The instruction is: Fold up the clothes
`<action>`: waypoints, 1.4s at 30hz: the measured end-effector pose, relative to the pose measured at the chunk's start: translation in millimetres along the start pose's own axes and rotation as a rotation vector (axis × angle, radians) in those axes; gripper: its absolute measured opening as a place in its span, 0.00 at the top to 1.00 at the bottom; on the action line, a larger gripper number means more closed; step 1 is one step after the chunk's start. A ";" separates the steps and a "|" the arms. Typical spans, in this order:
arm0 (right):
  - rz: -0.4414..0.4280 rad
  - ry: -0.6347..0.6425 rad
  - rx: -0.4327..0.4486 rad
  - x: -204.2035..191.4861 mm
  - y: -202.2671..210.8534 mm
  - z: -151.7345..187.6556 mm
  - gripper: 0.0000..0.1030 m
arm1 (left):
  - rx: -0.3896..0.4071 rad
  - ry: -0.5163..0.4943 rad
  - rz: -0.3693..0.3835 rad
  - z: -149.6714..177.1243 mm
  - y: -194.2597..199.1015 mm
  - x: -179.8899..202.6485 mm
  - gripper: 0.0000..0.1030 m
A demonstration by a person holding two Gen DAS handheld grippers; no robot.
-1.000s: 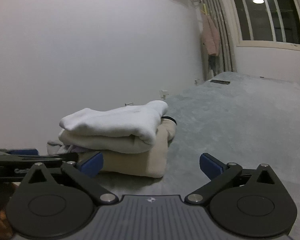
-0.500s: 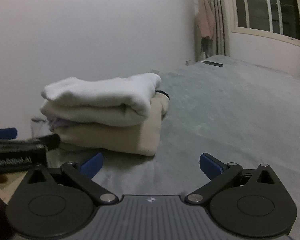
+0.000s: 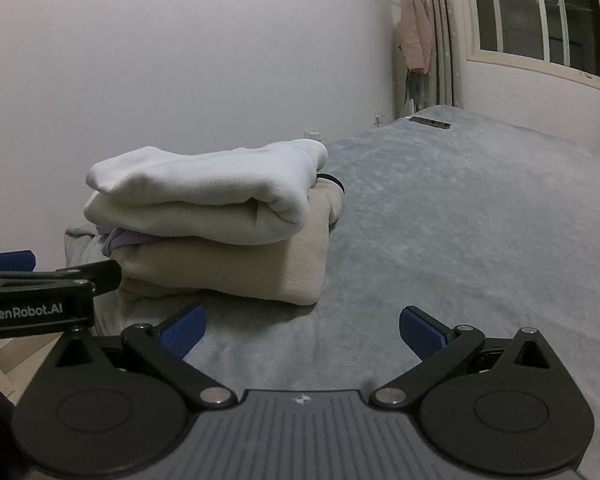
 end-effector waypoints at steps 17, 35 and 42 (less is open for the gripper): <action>0.007 0.005 -0.013 -0.7 -3.8 0.3 0.00 | -0.016 -0.009 -0.004 2.2 -2.2 0.2 0.00; 0.010 0.008 -0.017 -1.4 -5.6 1.1 0.00 | -0.021 -0.010 -0.002 3.7 -3.7 0.4 0.00; 0.012 0.008 -0.017 -2.2 -7.7 0.8 0.00 | -0.018 -0.012 -0.002 3.5 -3.8 0.6 0.00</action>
Point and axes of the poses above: each gripper's, at about its wrist camera, not at the fingertips, and y roughly against the way its jaws point, x to its right, z to its underside, the point moved 6 cm from there along -y, roughly the way its jaws point, and after that the axes turned 6 degrees about -z, right-handed, at the moved point
